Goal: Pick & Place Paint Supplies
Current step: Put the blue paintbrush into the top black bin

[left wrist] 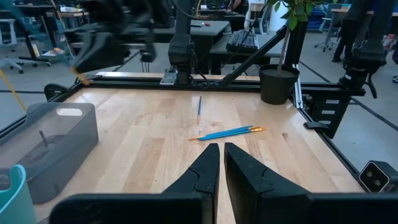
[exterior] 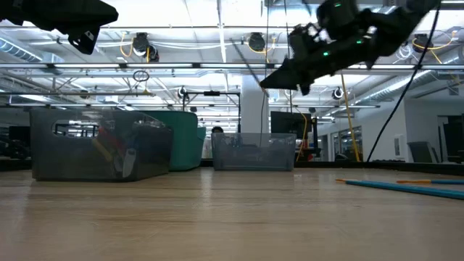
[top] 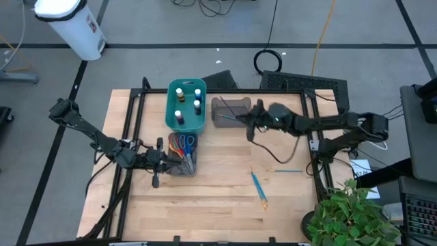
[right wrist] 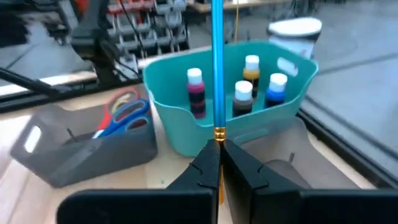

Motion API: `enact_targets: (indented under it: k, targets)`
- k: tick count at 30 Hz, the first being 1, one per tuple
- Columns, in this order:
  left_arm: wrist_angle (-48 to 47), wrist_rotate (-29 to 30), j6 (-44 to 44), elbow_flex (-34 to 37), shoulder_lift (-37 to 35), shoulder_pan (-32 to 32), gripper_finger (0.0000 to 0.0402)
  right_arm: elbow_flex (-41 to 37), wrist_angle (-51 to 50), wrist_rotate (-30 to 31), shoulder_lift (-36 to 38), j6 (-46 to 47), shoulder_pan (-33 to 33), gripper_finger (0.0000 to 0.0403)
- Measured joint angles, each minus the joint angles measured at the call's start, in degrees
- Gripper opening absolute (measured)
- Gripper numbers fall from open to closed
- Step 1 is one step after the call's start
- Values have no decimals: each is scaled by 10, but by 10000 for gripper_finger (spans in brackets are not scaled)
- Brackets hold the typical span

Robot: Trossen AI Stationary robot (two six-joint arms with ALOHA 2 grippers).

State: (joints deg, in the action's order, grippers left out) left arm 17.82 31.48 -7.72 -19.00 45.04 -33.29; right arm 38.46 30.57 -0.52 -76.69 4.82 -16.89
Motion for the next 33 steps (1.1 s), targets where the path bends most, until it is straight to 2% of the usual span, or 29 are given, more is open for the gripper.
enact_targets:
  k: [3, 6, 14, 25, 33]
  targets:
    - [0, 0, 0, 0, 0, 0, 33, 62, -67, -26, -43, -2, -21, 0]
    - [0, 0, 0, 0, 0, 0, 33, 106, -142, -19, -82, -17, -30, 0]
    - [0, 0, 0, 0, 0, 0, 33, 117, -235, 99, -111, -38, -31, 0]
    - [0, 0, 0, 0, 0, 0, 33, 108, -262, 113, -111, 3, -30, 0]
    - [0, 0, 0, 0, 0, 0, 33, 103, -270, 110, -111, -73, -33, 0]
